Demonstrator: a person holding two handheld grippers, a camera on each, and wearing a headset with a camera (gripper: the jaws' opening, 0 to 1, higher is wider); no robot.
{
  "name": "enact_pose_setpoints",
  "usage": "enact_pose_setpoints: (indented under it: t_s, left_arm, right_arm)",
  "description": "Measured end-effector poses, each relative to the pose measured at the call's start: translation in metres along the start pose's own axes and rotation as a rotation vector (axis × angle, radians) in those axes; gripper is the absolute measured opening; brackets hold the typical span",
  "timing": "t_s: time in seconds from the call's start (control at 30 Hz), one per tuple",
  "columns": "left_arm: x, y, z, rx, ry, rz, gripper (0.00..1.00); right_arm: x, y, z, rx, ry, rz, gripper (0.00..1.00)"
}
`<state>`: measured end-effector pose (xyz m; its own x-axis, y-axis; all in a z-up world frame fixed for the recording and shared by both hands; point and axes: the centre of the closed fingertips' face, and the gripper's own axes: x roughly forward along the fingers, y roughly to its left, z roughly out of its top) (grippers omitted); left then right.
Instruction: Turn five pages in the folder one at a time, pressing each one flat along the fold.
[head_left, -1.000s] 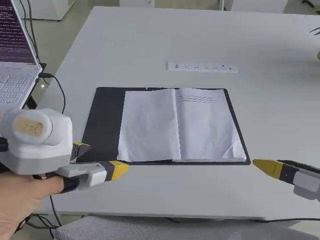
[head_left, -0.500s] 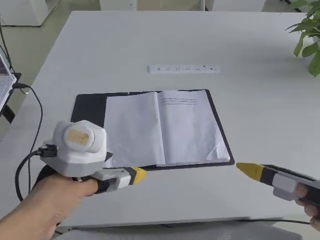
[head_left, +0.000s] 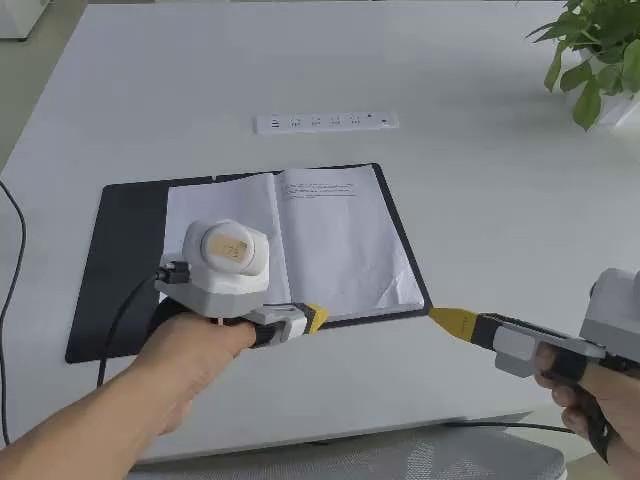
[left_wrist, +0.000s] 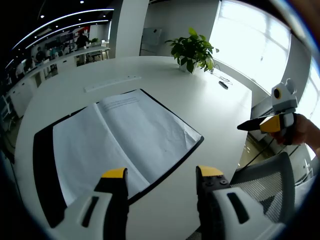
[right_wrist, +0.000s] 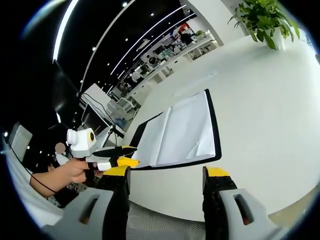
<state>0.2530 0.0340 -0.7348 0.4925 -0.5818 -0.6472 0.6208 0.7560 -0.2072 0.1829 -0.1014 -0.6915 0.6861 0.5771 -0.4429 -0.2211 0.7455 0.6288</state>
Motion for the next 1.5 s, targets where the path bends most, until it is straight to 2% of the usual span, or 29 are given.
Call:
enact_pose_setpoints:
  t_s: [0.07, 0.13, 0.17, 0.23, 0.3, 0.37, 0.5, 0.57, 0.7, 0.83, 0.87, 0.97, 1.03, 1.23, 1.5]
  left_arm:
    - [0.014, -0.005, 0.004, 0.001, -0.007, 0.003, 0.56]
    - [0.028, -0.007, 0.012, 0.028, -0.049, 0.015, 0.55]
    - [0.034, -0.009, 0.013, 0.027, -0.045, 0.014, 0.55]
    - [0.049, -0.012, 0.021, 0.031, -0.085, 0.020, 0.54]
    - [0.062, -0.016, 0.023, 0.036, -0.087, 0.015, 0.55]
    - [0.073, -0.018, 0.026, 0.059, -0.107, 0.015, 0.56]
    - [0.088, -0.020, 0.022, 0.084, -0.101, 0.025, 0.56]
    - [0.095, -0.017, 0.019, 0.119, -0.095, 0.042, 0.57]
    - [0.104, -0.016, 0.018, 0.139, -0.107, 0.061, 0.59]
    - [0.113, -0.014, 0.009, 0.148, -0.087, 0.078, 0.62]
    - [0.115, -0.012, 0.004, 0.158, -0.068, 0.087, 0.61]
    - [0.114, -0.008, 0.002, 0.216, -0.073, 0.112, 0.56]
    - [0.115, -0.005, 0.002, 0.197, -0.082, 0.113, 0.54]
    - [0.116, -0.004, 0.002, 0.203, -0.114, 0.105, 0.50]
    - [0.116, -0.004, 0.003, 0.203, -0.123, 0.097, 0.47]
  right_arm:
    - [0.003, -0.001, 0.002, 0.017, -0.010, 0.006, 0.57]
    - [0.006, -0.002, 0.004, 0.033, -0.019, 0.010, 0.56]
    - [0.007, -0.003, 0.004, 0.036, -0.020, 0.010, 0.56]
    - [0.009, -0.004, 0.005, 0.043, -0.027, 0.014, 0.55]
    - [0.010, -0.007, 0.006, 0.062, -0.035, 0.016, 0.54]
    - [0.010, -0.009, 0.008, 0.081, -0.051, 0.018, 0.54]
    - [0.010, -0.015, 0.011, 0.119, -0.072, 0.016, 0.52]
    - [0.010, -0.017, 0.011, 0.128, -0.074, 0.017, 0.51]
    - [0.010, -0.020, 0.011, 0.139, -0.079, 0.019, 0.50]
    - [0.011, -0.022, 0.012, 0.156, -0.087, 0.026, 0.49]
    - [0.012, -0.023, 0.012, 0.162, -0.086, 0.027, 0.48]
    - [0.014, -0.024, 0.011, 0.165, -0.084, 0.027, 0.48]
    - [0.015, -0.024, 0.011, 0.170, -0.084, 0.031, 0.48]
    - [0.019, -0.025, 0.012, 0.180, -0.082, 0.036, 0.47]
    - [0.023, -0.024, 0.011, 0.189, -0.079, 0.043, 0.47]
